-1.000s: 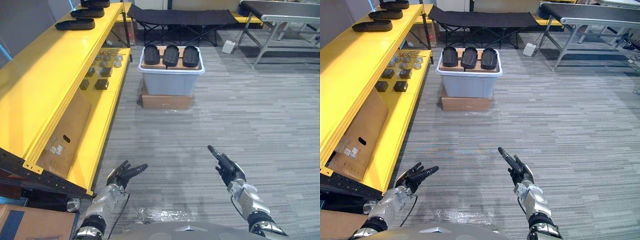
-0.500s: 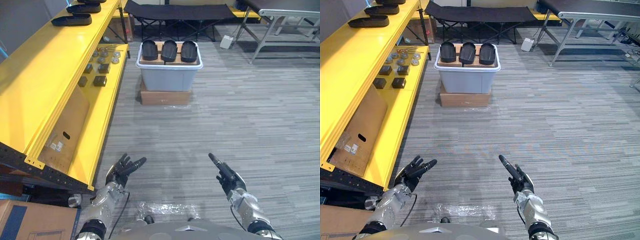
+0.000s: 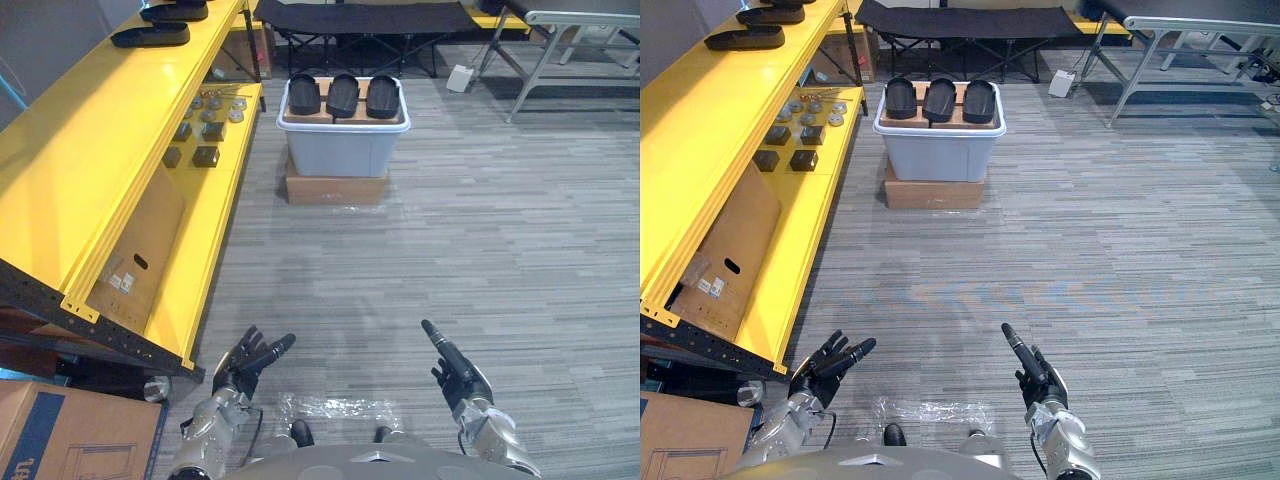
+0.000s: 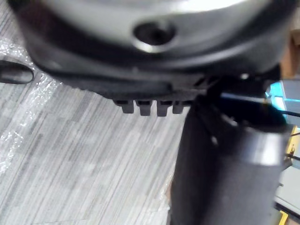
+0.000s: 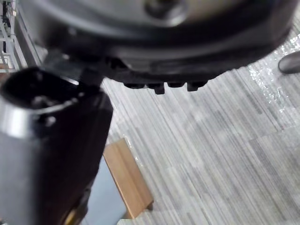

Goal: Walk over and take three plastic housings, then place them on the shelf

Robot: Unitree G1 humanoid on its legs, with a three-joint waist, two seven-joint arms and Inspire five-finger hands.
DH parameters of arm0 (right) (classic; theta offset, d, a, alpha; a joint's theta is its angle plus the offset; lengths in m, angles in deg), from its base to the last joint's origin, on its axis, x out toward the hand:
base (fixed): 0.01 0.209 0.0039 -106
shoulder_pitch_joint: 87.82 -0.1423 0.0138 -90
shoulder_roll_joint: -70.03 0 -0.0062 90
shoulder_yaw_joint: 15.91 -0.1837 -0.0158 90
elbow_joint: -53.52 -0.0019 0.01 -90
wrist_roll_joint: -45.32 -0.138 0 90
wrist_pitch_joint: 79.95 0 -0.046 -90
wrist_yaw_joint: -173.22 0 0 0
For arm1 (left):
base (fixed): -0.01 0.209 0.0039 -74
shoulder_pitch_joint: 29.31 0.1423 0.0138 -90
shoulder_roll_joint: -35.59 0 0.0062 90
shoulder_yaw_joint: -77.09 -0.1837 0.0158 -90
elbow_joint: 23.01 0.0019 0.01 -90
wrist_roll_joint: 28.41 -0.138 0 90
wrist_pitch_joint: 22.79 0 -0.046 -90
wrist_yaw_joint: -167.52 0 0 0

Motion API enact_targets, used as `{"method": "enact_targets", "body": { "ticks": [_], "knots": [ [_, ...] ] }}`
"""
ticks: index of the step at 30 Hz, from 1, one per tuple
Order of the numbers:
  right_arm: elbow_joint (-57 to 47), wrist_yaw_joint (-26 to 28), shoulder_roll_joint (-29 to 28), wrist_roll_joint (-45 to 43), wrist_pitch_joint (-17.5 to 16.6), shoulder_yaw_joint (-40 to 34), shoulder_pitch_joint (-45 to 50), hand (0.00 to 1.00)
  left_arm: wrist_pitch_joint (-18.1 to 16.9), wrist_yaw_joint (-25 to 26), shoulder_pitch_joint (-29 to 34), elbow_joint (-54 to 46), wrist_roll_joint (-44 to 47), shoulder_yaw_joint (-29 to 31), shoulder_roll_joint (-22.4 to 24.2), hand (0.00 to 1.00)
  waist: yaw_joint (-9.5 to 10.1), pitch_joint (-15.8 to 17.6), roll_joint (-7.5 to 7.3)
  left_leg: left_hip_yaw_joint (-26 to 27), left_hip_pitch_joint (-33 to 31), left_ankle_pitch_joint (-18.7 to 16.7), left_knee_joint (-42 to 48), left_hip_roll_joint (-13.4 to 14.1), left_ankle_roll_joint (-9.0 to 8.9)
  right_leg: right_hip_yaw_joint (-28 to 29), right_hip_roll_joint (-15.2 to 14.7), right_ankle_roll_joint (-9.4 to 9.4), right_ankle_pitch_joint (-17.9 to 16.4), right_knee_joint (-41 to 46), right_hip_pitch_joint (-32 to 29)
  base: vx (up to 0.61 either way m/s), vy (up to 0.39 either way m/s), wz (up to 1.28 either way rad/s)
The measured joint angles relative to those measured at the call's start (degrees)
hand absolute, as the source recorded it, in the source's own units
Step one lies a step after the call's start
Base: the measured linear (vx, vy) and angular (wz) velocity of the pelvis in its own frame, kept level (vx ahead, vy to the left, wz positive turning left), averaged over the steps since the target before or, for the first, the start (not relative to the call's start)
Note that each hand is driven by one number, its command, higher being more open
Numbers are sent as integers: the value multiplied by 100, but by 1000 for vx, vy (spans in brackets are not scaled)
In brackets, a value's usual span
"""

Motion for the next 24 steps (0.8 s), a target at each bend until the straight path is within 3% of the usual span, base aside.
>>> {"method": "enact_targets", "body": {
  "ticks": [3,4,5,8,11,14,15,17,18,19,20,21,22,24],
  "knots": [
    [-117,-225,-1,-6,-53,6,-37,100,17,-12,-94,-274,-5,-19,-23,100,-9,106,19,-4,-12,-88,158,87,80,186,-308,-2,-218,2027,-889,60,52,2],
    [-145,-319,-15,-12,-117,92,-27,100,15,-12,-127,-362,-5,-19,-93,100,-20,251,-78,5,49,-263,392,136,167,301,-459,2,-238,2796,-1204,0,0,0],
    [-149,-364,-26,-12,-126,130,-6,100,18,-3,-144,-366,-7,-24,-136,100,-26,315,-125,6,97,-328,502,152,167,328,-508,-86,-306,2940,-1211,46,19,4],
    [-192,-450,-21,-7,-134,207,118,100,38,60,-103,-362,-8,-18,-232,100,-23,410,-179,-16,101,-679,889,303,49,377,-364,-109,-481,2285,-1313,94,-15,1],
    [-244,-416,-25,118,-190,202,395,100,33,58,-74,-361,8,-37,-230,100,-69,426,-179,-177,-12,-1031,1330,411,-149,663,-166,57,-228,1162,-1397,181,-83,22],
    [-236,-388,-26,214,-201,197,530,100,27,64,45,-360,18,-66,-215,100,-19,366,-272,-231,15,-1455,1787,440,-321,707,-169,-179,-84,1021,-1294,227,-189,12],
    [-237,-387,-14,208,-212,188,526,100,23,71,74,-361,28,-66,-162,100,-28,338,-180,-278,4,-1620,1939,565,-402,653,-105,-203,-32,1131,-1306,228,-195,7],
    [-262,-348,-3,184,-212,213,539,100,6,136,292,-451,294,-73,1,100,-7,100,151,-269,10,-1882,2198,1117,-859,490,362,-374,-156,1052,-1151,401,-260,4],
    [-285,-330,-16,167,-212,216,510,100,-7,159,314,-512,348,-68,17,100,-14,91,183,-345,-122,-1843,2671,1252,-838,461,446,-417,-176,1008,-1077,419,-236,6],
    [-310,-295,-17,162,-210,221,437,100,-10,175,302,-533,528,-65,65,100,11,107,223,-433,-657,-1655,3994,1605,-746,439,593,-553,-255,963,-879,406,-253,10],
    [-396,-263,0,163,-225,232,418,100,-4,186,342,-539,659,-66,100,100,24,162,162,-501,-1219,-1422,5319,1928,-548,407,728,-696,-227,779,-531,390,-257,7],
    [-429,-266,6,163,-250,220,411,100,-4,182,351,-540,710,-65,125,100,26,188,174,-553,-1388,-1464,5697,1969,-550,368,756,-749,-247,701,-330,481,-263,3],
    [-444,-276,35,165,-335,203,375,100,-1,168,339,-549,730,-65,178,100,63,292,81,-679,-1573,-1525,5853,1840,-573,357,735,-822,-299,590,34,464,-193,-12],
    [-591,-282,130,189,-413,190,357,100,12,124,349,-716,741,-81,275,100,189,293,54,-659,-1822,-1572,5126,1440,-559,471,686,-831,-307,314,265,370,-84,-32]
  ]
}}
